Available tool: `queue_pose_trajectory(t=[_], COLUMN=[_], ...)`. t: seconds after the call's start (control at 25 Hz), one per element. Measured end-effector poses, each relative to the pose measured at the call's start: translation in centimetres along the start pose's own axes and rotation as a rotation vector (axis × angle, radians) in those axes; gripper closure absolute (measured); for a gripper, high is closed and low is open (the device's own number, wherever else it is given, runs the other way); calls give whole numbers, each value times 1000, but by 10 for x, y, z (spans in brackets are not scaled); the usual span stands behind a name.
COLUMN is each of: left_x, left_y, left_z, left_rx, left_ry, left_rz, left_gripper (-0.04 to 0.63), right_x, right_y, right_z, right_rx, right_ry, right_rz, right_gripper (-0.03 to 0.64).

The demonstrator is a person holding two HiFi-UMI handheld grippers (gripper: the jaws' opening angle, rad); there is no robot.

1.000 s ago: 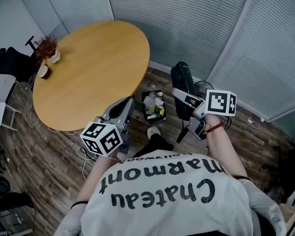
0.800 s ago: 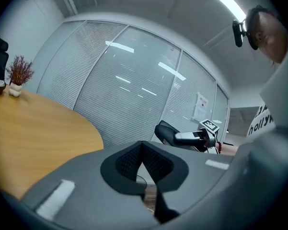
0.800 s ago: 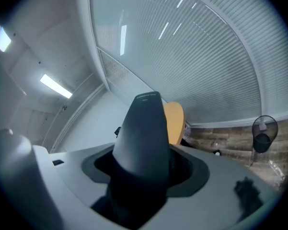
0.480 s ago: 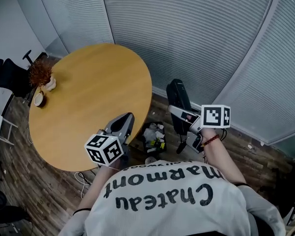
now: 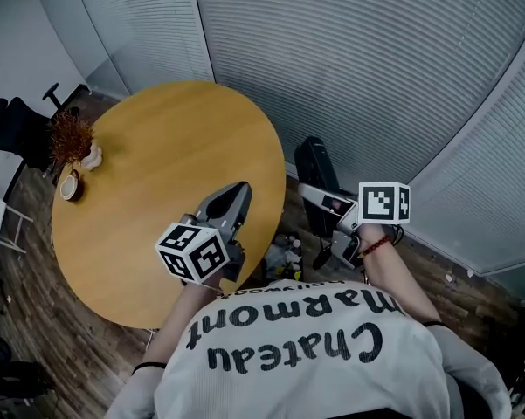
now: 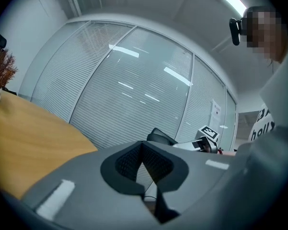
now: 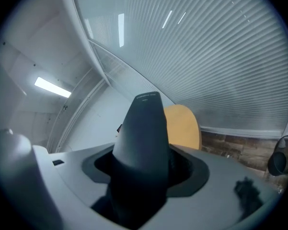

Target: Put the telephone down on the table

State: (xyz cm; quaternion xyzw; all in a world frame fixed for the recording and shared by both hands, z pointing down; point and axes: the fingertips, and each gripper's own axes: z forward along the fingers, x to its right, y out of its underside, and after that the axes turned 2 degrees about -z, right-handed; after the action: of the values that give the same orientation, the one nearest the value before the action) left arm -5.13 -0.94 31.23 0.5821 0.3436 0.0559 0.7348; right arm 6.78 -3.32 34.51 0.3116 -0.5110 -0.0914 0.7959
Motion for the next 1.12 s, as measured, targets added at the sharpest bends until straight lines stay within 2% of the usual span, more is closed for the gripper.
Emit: queue_pose_trajectory(t=[0.12,0.24,0.4,0.68,0.84,0.92,1.04,1.12], left_x=[4,8,16,43,45,18,-47,-67], left_y=[6,4,6,3,3,-1,-4,-3], left_z=[2,0,-10,-23,-27,-18,17,28], left_rx=[-32,-29,-3,25,14,15,22,43], left_ry=[23,38,40,60,-10,-63,-162,-203], left_rz=[42,65,29,2,53,56,16,-7], left_gripper=[589,589,589,589,589,589,589,589], right_x=[-1,1,3,-20,-30,-20,14,27], right_y=[-1,0,-1,2,4,-10,-47,-59], right_z=[1,0,-2,3,11,39,102,122], right_rx=[13,-4,-11,-72,-136,-172,-231,-263], right_ry=[-27,-4,9,-42,-78,-94,-141,-165], right_rz=[30,1,23,38,-5,-27,-22,-29], right_gripper=[307,307,307,307,308,308,308,308])
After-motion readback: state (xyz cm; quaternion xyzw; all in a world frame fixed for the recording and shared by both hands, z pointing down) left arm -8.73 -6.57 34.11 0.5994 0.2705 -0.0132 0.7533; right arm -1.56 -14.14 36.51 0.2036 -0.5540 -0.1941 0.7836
